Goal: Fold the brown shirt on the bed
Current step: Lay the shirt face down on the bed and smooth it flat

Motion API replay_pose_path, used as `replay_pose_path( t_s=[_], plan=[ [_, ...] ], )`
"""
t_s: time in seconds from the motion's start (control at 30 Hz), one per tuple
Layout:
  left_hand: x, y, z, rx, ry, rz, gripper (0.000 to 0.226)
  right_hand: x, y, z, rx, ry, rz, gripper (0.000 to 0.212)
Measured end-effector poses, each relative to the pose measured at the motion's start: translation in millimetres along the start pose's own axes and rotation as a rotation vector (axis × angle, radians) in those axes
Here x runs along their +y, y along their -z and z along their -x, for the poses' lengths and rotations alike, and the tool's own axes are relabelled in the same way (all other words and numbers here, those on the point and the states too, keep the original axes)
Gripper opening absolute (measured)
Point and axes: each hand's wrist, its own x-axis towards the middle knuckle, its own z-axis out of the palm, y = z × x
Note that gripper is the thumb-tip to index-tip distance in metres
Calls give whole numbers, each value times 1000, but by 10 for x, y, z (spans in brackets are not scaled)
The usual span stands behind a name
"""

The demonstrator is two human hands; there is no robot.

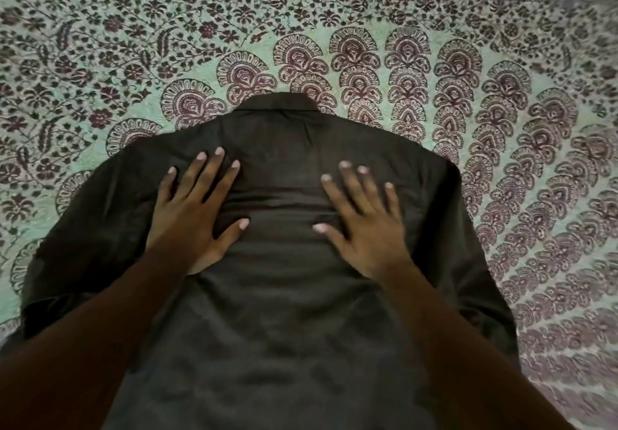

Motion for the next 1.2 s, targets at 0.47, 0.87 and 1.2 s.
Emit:
replay_pose_path(
  t_s=[0.47, 0.87, 1.2],
  plan=[
    [7, 2, -3, 39, 2, -1, 90, 162, 117, 81, -32, 7, 16, 82],
    [-4, -22, 5, 33, 8, 0, 89, 197, 241, 149, 122, -242, -89, 78],
    [-14, -38, 4, 10, 3, 2, 89, 320, 60, 431, 67, -648, -39, 89]
  ],
)
